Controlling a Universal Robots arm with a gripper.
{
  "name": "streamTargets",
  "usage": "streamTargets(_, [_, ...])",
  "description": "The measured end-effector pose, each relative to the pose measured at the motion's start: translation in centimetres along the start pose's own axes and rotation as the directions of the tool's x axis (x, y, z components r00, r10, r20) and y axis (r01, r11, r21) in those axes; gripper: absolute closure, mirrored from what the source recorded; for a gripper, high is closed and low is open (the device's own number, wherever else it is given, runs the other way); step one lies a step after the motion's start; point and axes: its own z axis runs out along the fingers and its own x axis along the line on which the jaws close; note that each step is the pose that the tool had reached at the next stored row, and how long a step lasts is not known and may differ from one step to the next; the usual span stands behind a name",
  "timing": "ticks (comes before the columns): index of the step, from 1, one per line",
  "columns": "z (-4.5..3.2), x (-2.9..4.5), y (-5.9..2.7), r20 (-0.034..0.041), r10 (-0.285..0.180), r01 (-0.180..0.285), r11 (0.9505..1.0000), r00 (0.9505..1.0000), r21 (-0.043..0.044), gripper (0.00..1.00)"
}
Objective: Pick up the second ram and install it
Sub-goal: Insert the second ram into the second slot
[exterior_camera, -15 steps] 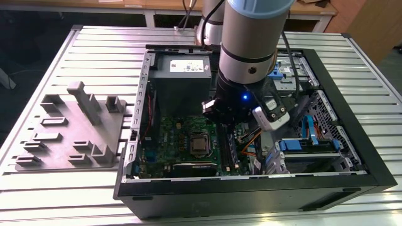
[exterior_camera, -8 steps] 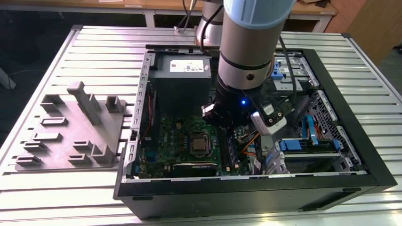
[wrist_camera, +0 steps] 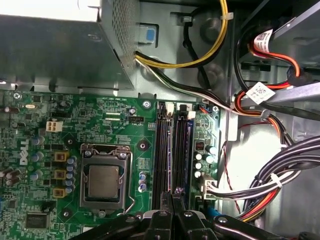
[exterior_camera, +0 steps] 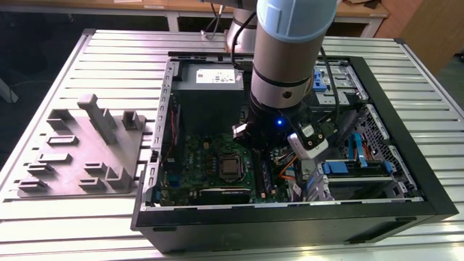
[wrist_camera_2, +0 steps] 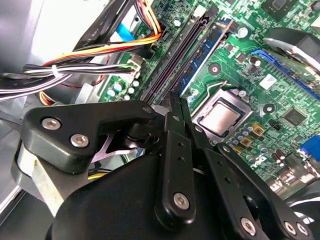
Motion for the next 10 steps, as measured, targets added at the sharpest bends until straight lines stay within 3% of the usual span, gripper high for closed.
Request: streamTargets(10, [0.30, 0.26, 0.04, 0.0001, 0.000, 0.000, 1.0000, 1.0000, -0.0029, 0.92])
